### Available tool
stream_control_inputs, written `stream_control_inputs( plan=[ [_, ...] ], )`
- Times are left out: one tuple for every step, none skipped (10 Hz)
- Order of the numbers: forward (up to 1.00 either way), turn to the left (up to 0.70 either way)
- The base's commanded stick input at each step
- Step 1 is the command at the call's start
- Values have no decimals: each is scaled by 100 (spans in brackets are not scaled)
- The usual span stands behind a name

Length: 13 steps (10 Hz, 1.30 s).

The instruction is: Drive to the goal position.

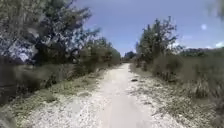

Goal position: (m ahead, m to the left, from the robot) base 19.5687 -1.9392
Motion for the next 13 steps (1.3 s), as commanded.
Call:
stream_control_inputs(
  plan=[
    [50, 0],
    [50, 0],
    [50, 0],
    [50, 0],
    [50, 0],
    [50, 0],
    [50, 0],
    [50, 0],
    [50, 0],
    [50, 0],
    [50, 0],
    [50, 0],
    [50, 0]
  ],
)
